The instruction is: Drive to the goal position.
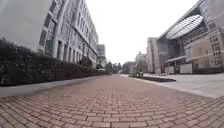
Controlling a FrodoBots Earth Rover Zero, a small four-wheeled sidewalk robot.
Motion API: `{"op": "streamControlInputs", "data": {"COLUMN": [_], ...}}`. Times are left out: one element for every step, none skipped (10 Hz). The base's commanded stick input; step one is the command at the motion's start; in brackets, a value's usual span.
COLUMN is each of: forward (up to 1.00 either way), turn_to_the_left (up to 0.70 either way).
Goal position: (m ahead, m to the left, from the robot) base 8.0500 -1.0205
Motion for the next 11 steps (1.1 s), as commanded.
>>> {"op": "streamControlInputs", "data": {"forward": [0.45, 0.45, 0.45, 0.45, 0.45, 0.45, 0.45, 0.45, 0.45, 0.45, 0.45], "turn_to_the_left": [0.00, 0.00, 0.00, 0.00, 0.00, 0.00, 0.00, 0.00, 0.00, 0.00, 0.00]}}
